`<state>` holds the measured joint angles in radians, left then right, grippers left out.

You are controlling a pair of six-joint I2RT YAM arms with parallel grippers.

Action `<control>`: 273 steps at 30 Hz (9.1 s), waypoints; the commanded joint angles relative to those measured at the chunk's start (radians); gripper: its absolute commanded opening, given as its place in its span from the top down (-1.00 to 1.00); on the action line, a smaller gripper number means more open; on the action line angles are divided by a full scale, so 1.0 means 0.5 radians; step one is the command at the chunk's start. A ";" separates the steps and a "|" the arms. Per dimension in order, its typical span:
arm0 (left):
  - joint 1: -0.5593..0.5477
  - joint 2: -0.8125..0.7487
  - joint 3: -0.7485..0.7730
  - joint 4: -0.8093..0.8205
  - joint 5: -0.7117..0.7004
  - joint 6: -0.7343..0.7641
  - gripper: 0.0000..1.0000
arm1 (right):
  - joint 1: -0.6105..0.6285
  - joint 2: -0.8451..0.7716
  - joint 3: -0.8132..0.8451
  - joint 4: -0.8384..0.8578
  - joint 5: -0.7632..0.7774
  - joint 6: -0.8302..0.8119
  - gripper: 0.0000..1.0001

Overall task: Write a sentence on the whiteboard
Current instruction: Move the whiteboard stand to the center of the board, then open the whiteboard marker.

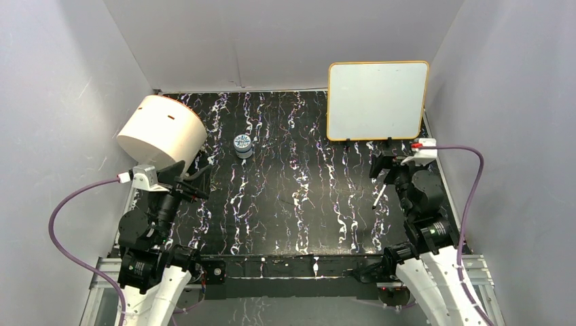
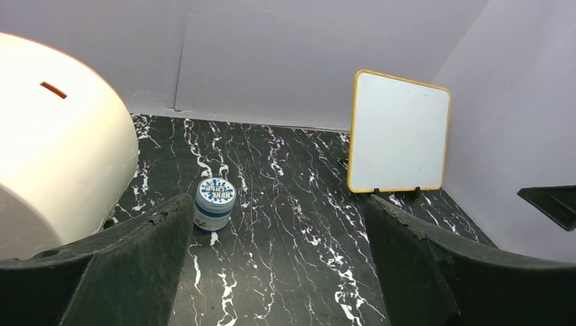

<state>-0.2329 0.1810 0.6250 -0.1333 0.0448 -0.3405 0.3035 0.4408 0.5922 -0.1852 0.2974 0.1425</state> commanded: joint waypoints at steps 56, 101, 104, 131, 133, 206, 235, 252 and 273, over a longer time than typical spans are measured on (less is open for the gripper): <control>-0.110 0.261 -0.051 -0.183 -0.102 0.003 -0.91 | 0.009 2.916 1.153 0.579 0.064 0.024 0.51; -0.109 0.387 -0.034 -0.272 -0.062 0.004 -0.91 | 1.496 2.398 0.463 0.418 0.277 0.586 1.00; -0.108 0.389 -0.034 -0.275 -0.062 0.003 -0.91 | 1.615 2.476 0.535 0.397 0.356 0.634 1.00; -0.108 0.445 -0.047 -0.253 -0.062 -0.006 -0.91 | 1.815 2.429 0.809 0.046 0.505 0.770 0.19; -0.109 0.448 -0.056 -0.249 -0.062 -0.012 -0.91 | 1.815 2.380 0.824 -0.005 0.497 0.768 0.07; -0.189 0.749 -0.037 -0.060 -0.118 0.040 -0.92 | -0.395 1.780 0.194 -0.348 -0.267 0.479 1.00; -0.264 1.331 0.353 -0.042 0.713 -0.883 -0.87 | 0.828 1.336 0.731 -0.305 -0.451 0.093 1.00; -0.591 1.540 0.370 0.210 0.368 -1.359 -0.84 | 1.265 1.440 0.770 0.141 -0.637 -0.144 1.00; -0.781 1.651 0.268 0.552 0.202 -1.460 0.33 | 1.341 1.443 0.684 0.355 -0.744 -0.160 1.00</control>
<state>-0.6170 1.0233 0.7757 0.0837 0.1761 -1.0641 0.9649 1.1690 0.9382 -0.0753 -0.0593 0.0734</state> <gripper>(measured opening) 0.381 0.123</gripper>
